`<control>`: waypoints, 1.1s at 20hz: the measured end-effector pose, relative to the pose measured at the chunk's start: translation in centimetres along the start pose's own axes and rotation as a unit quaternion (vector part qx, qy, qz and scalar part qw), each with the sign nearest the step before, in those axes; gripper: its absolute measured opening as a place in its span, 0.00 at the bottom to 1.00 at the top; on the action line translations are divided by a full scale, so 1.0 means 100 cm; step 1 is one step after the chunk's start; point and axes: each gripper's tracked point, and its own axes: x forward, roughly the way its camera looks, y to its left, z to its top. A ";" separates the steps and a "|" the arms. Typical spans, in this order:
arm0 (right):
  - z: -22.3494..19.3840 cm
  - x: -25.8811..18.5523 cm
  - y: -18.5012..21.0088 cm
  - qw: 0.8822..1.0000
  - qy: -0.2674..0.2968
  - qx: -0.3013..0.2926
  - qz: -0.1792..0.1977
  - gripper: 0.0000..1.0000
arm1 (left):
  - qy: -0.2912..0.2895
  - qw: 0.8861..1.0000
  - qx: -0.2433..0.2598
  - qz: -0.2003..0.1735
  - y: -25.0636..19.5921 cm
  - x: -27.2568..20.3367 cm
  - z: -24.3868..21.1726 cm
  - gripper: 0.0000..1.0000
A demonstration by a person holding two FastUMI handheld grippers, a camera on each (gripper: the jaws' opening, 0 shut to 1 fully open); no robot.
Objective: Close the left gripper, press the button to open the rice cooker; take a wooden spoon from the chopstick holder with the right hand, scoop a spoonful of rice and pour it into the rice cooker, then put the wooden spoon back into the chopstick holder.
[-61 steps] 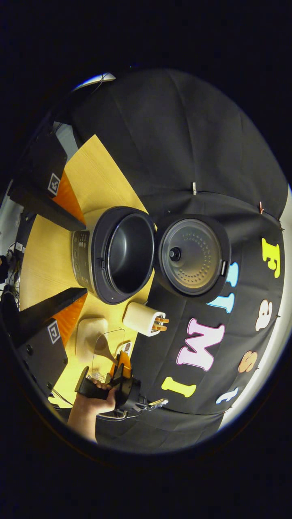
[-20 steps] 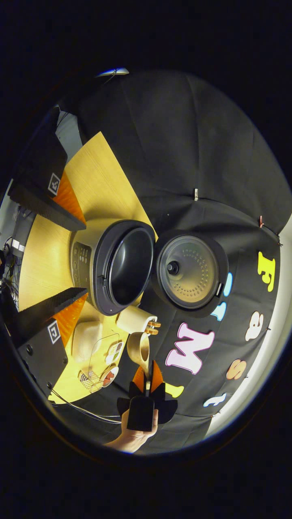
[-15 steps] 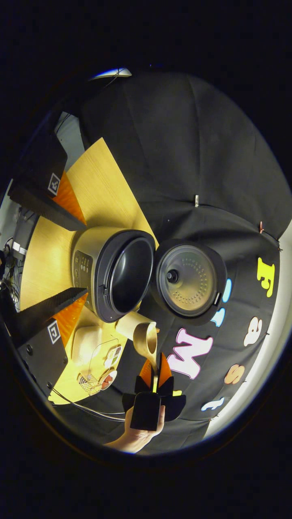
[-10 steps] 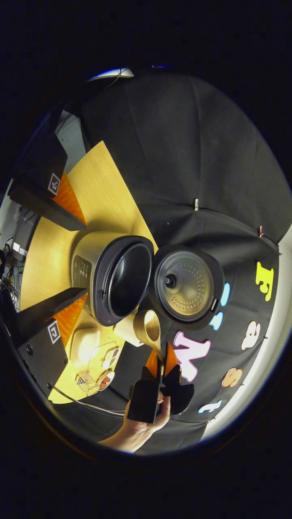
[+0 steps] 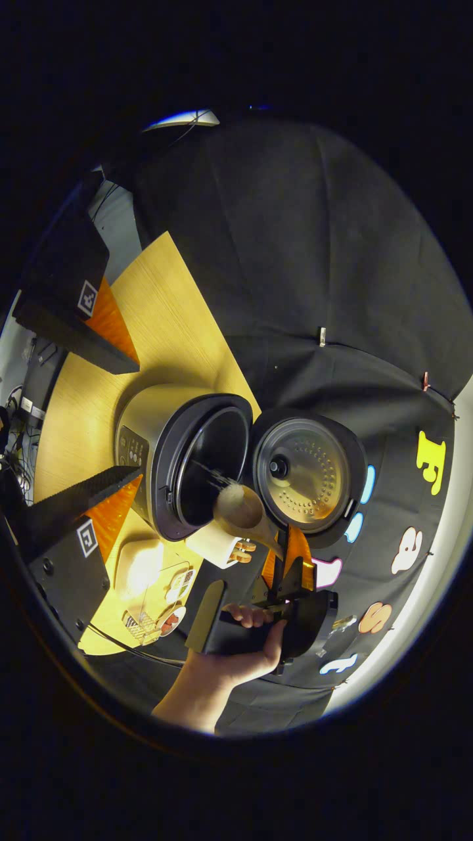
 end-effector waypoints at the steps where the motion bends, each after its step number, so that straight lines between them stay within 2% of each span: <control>1: -0.004 0.004 0.004 1.000 0.001 -0.018 0.005 0.20 | 0.002 1.000 0.002 0.000 0.001 0.001 -0.001 0.96; 7: -0.029 0.014 0.017 0.993 0.012 -0.106 0.043 0.19 | 0.005 1.000 0.004 -0.001 0.003 0.007 0.001 0.96; 16: -0.055 0.016 0.032 0.975 0.023 -0.207 0.084 0.20 | 0.006 1.000 0.024 0.002 0.006 0.011 0.010 0.96; 18: -0.063 0.012 0.040 0.964 0.023 -0.244 0.103 0.20 | 0.008 1.000 0.026 0.000 0.006 0.012 0.010 0.96; 22: -0.089 -0.002 0.062 0.931 0.028 -0.329 0.153 0.19 | 0.006 1.000 0.022 0.003 0.006 0.011 0.010 0.96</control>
